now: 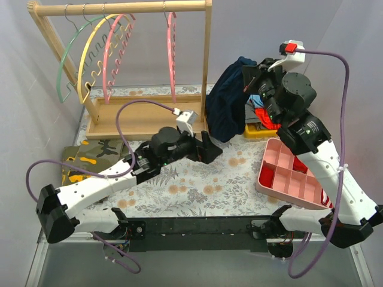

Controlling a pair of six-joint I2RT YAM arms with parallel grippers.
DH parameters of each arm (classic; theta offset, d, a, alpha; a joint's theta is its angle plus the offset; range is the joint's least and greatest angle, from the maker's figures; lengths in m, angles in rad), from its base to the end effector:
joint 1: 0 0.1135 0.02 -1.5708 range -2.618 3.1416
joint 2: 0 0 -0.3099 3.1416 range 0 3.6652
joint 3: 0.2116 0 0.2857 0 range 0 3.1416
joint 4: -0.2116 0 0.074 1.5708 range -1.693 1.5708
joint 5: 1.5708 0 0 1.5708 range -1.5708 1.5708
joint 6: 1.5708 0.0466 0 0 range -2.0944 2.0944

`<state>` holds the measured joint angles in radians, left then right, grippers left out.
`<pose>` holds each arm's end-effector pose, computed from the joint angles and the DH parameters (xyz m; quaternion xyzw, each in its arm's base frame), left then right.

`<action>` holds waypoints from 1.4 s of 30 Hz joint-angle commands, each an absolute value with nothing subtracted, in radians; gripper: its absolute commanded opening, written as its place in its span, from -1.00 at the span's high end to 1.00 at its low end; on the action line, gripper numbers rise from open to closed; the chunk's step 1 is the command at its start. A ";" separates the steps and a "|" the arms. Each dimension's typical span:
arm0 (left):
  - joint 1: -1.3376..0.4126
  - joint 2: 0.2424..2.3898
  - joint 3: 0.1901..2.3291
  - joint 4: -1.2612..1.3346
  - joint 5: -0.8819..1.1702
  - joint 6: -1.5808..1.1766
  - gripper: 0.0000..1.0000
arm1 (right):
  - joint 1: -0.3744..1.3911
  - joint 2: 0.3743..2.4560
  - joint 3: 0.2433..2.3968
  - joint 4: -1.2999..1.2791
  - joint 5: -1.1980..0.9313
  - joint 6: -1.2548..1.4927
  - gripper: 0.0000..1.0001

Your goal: Place the shorts on the hanger

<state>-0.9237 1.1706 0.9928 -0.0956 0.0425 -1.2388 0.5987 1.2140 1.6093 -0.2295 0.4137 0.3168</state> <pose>0.1798 -0.2412 0.3760 -0.1123 0.7888 -0.5410 0.2691 0.2266 0.1319 0.5861 0.0664 0.6481 0.2111 0.7287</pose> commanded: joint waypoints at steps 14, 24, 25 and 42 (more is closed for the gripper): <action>-1.097 1.359 1.048 0.197 -0.551 -1.405 -0.62 | 0.897 1.147 1.554 -0.086 0.830 0.213 0.97; -1.118 1.420 1.083 0.161 -0.592 -1.437 -0.55 | 0.905 1.154 1.549 -0.089 0.851 0.201 0.97; -1.118 1.436 1.118 0.131 -0.638 -1.457 -0.51 | 0.907 1.155 1.554 -0.089 0.854 0.201 0.97; -1.100 1.494 1.126 -0.107 -0.761 -1.594 -0.24 | 0.916 1.135 1.539 -0.132 0.894 0.183 0.97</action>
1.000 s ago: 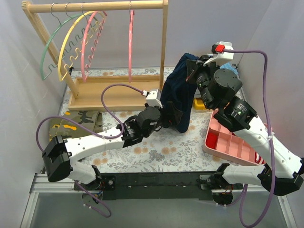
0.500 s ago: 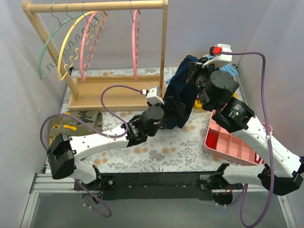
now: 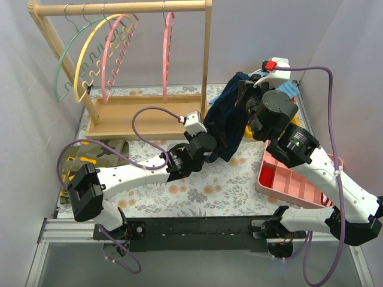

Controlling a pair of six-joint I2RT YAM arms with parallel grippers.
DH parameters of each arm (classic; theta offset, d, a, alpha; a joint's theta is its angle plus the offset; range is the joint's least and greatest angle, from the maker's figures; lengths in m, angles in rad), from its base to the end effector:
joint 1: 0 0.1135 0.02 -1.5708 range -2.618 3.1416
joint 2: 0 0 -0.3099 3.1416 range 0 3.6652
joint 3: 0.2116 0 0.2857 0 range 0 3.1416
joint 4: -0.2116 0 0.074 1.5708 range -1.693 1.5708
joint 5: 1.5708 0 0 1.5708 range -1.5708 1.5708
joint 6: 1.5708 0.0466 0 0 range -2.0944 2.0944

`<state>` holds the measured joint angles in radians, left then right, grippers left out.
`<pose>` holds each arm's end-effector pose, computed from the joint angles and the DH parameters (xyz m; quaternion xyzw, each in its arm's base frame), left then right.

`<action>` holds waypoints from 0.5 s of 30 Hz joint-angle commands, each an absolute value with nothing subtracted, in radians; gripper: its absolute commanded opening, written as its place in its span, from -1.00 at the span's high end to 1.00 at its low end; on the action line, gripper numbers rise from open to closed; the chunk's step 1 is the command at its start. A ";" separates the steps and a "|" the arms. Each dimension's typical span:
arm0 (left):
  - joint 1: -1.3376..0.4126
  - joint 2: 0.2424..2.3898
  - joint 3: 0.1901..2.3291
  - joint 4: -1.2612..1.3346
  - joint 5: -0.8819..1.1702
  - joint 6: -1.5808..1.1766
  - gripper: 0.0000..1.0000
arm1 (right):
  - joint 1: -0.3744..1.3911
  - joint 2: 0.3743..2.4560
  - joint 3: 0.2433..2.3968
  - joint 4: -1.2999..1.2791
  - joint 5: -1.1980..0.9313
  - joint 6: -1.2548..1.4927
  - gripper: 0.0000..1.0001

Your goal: Place the shorts on the hanger

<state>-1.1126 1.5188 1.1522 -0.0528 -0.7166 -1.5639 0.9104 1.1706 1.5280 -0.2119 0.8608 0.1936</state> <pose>0.1981 -0.3325 0.3344 -0.3618 0.7229 -0.4283 0.4037 0.1771 0.1704 0.5680 0.0872 0.6672 0.1283 0.7286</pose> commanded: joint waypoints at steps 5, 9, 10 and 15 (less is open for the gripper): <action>-1.083 1.486 1.114 -0.104 -0.755 -1.594 0.24 | 0.916 1.143 1.552 -0.153 0.897 0.190 0.97; -1.066 1.450 1.068 -0.058 -0.752 -1.585 0.61 | 0.916 1.131 1.549 -0.160 0.902 0.187 0.97; -1.065 1.442 1.045 -0.037 -0.741 -1.569 0.59 | 0.916 1.124 1.545 -0.160 0.903 0.187 0.97; -1.062 1.427 1.019 0.104 -0.726 -1.490 0.31 | 0.916 1.120 1.543 -0.170 0.902 0.192 0.97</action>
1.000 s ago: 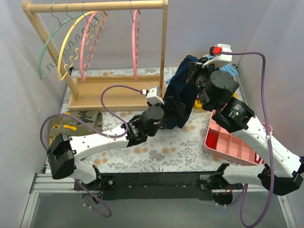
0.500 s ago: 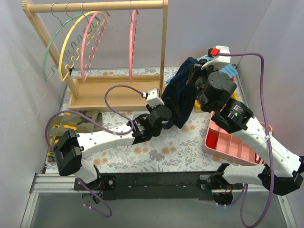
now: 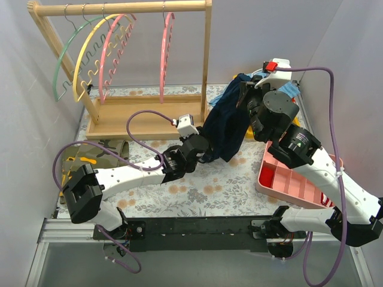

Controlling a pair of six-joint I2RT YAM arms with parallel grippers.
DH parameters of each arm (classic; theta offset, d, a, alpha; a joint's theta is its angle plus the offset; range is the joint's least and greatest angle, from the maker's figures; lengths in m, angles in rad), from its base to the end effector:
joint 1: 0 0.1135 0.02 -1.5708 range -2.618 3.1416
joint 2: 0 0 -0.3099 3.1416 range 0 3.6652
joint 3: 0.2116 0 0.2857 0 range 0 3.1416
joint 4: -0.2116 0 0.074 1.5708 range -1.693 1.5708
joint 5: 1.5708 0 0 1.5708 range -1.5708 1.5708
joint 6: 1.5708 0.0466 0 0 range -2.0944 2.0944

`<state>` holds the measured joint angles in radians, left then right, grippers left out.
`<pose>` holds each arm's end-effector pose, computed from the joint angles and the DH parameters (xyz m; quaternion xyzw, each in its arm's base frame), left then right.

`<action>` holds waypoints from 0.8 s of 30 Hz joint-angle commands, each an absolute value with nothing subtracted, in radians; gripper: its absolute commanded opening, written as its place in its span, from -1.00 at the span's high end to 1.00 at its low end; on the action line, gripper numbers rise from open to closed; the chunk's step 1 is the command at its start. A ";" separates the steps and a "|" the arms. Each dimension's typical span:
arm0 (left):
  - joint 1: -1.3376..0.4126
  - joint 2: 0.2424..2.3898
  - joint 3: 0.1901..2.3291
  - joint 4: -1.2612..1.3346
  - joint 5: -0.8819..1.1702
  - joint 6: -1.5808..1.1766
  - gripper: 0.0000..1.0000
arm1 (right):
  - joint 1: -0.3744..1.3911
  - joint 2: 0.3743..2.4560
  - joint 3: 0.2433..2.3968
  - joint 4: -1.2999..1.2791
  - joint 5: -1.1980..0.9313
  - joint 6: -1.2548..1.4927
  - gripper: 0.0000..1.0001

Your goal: Place the shorts on the hanger

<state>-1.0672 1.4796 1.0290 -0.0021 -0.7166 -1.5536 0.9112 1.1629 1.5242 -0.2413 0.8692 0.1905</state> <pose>0.2042 -0.3071 0.3067 -0.3717 0.7258 -0.4034 0.4152 0.1755 0.1682 0.5653 0.0826 0.6742 0.1172 0.7245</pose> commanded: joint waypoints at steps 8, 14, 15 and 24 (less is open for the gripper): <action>-1.058 1.382 0.986 0.174 -0.629 -1.442 0.16 | 0.916 1.124 1.552 -0.173 0.904 0.183 0.97; -1.065 1.243 0.875 0.109 -0.523 -1.485 0.04 | 0.916 1.137 1.566 -0.175 0.908 0.176 0.97; -1.069 1.212 0.864 0.107 -0.512 -1.499 0.01 | 0.916 1.137 1.569 -0.176 0.908 0.176 0.97; -1.189 1.305 0.980 0.052 -0.574 -1.534 -0.33 | 0.916 1.163 1.600 -0.198 0.919 0.187 0.97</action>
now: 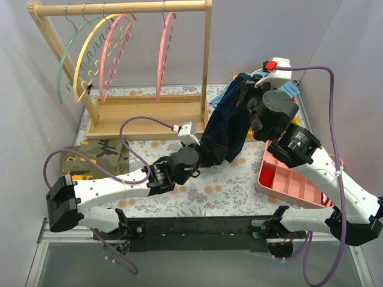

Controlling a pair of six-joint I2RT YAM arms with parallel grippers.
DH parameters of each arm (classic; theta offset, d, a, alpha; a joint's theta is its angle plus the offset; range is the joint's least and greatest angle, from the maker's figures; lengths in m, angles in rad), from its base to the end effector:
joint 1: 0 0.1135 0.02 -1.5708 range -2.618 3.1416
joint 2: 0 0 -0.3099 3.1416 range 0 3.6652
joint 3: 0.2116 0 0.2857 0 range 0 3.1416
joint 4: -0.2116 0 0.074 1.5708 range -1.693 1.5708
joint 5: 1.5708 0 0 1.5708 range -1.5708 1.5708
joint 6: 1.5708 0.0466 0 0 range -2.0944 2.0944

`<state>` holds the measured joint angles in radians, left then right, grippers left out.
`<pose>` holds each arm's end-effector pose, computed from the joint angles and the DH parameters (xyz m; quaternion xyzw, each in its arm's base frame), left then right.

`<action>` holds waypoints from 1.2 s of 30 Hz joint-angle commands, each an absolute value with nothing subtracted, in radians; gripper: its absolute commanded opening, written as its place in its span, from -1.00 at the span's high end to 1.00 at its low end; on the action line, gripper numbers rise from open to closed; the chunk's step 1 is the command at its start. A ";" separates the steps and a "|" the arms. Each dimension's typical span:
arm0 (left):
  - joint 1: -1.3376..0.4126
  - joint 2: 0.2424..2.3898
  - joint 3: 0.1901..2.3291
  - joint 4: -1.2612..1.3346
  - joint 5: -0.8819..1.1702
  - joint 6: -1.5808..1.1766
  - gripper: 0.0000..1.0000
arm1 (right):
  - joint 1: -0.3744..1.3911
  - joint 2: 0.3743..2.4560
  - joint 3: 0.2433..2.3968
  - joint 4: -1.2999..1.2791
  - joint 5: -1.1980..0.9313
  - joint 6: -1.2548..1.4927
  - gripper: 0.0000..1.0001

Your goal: Place the shorts on the hanger

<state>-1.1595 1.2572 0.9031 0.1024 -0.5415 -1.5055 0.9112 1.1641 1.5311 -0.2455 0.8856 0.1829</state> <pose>0.1490 -0.2815 0.3393 -0.2925 0.7219 -0.5239 0.3448 0.1752 0.1670 0.5669 0.0865 0.6739 0.1093 0.7255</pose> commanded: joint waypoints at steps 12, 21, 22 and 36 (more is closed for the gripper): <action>-1.252 1.520 1.184 -0.060 -0.824 -1.649 -0.21 | 0.923 1.178 1.603 -0.229 0.919 0.229 0.97; -1.233 1.620 1.292 -0.172 -0.985 -1.692 -0.08 | 0.933 1.166 1.606 -0.250 0.927 0.233 0.97; -1.218 1.620 1.284 -0.181 -0.988 -1.704 -0.06 | 0.934 1.163 1.598 -0.250 0.930 0.233 0.97; -1.132 1.479 1.194 -0.115 -0.960 -1.520 1.00 | 0.934 1.100 1.571 -0.271 0.962 0.215 0.97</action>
<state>-1.1343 1.6226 1.2278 -0.1383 -0.9230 -1.6489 0.9302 1.1580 1.5497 -0.3332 0.9146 0.2173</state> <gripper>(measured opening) 0.036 0.045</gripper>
